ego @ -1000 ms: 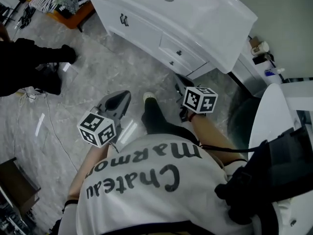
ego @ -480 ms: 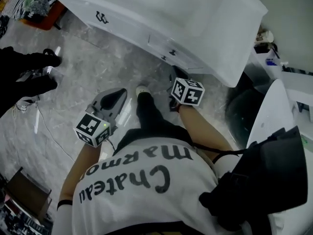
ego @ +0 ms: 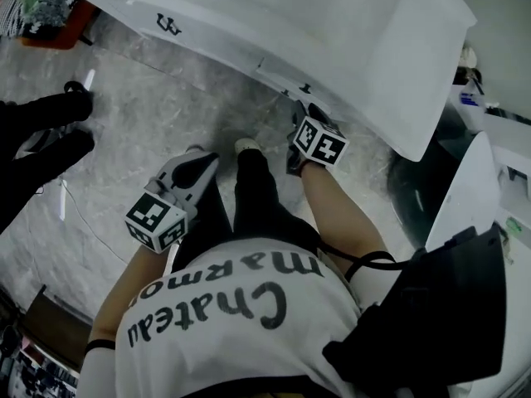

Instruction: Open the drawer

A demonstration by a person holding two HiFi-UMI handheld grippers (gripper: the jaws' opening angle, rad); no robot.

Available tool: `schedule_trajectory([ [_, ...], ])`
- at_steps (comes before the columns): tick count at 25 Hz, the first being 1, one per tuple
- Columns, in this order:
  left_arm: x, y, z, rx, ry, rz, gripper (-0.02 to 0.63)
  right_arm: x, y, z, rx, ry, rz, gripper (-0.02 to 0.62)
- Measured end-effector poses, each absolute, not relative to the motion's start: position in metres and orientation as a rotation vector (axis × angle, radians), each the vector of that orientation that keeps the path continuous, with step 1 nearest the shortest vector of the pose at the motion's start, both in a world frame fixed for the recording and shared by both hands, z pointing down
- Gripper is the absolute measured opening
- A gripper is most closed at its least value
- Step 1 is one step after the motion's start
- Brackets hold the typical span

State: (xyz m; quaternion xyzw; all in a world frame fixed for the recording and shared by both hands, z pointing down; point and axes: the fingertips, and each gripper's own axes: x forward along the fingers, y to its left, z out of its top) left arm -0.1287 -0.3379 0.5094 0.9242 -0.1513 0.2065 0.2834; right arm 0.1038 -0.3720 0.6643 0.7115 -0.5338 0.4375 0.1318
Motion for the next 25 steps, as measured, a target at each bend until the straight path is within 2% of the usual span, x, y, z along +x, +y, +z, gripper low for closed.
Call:
schedule_trajectory([
  [5, -0.144, -0.345, 0.516, 2.477, -0.334, 0.629, 0.008, 0.112, -0.386, 0.680, 2.171, -1.451, 1.273, 0.170],
  [17, -0.159, -0.350, 0.526, 2.455, -0.312, 0.644, 0.008, 0.129, -0.410, 0.703, 2.217, -1.315, 1.280, 0.170],
  [19, -0.161, -0.350, 0.526, 2.450, -0.319, 0.637, 0.008, 0.132, -0.409, 0.704, 2.240, -1.275, 1.311, 0.144],
  [25, -0.153, -0.355, 0.521, 2.465, -0.314, 0.635, 0.008, 0.131, -0.404, 0.705, 2.229, -1.298, 1.351, 0.135],
])
